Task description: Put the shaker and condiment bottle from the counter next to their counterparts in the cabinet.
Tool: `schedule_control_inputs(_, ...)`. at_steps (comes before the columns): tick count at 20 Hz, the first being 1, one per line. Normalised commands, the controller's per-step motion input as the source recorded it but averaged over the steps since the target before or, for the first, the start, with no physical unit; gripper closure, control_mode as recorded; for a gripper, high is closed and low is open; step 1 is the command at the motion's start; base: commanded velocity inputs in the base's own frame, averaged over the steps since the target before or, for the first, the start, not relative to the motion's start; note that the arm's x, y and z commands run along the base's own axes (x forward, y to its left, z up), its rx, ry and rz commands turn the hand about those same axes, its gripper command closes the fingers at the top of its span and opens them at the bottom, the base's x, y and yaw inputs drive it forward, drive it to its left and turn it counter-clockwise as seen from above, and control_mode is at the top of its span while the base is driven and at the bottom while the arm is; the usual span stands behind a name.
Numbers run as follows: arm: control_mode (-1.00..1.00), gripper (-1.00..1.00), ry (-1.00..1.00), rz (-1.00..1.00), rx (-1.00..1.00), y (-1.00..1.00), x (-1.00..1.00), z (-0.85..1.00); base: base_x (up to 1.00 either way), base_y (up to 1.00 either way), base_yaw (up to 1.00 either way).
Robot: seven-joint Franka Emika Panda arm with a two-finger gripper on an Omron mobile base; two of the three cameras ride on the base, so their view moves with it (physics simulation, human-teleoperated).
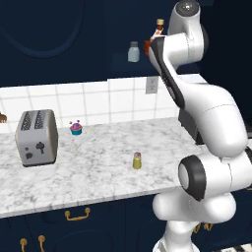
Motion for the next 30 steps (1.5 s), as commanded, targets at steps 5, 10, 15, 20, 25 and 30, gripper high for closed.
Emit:
schedule_control_inputs(5,-1.0,1.0,0.0,0.0,0.07,-0.03,0.19,0.0,0.0,0.0,0.0)
schedule_control_inputs(10,-1.0,1.0,0.0,0.0,0.11,-0.17,0.3,0.0,0.0,0.0,0.0)
schedule_control_inputs(15,-1.0,1.0,0.0,0.0,0.07,-0.2,0.45,0.0,0.0,0.0,0.0)
schedule_control_inputs(20,-1.0,1.0,0.0,0.0,0.0,-0.02,0.27,0.0,0.0,0.0,0.0)
schedule_control_inputs(25,-1.0,1.0,-0.01,0.0,0.0,0.0,0.1,-0.05,0.0,0.0,0.0)
schedule_control_inputs(30,-1.0,1.0,-0.01,0.0,0.0,0.0,0.16,-0.08,0.0,0.0,0.0)
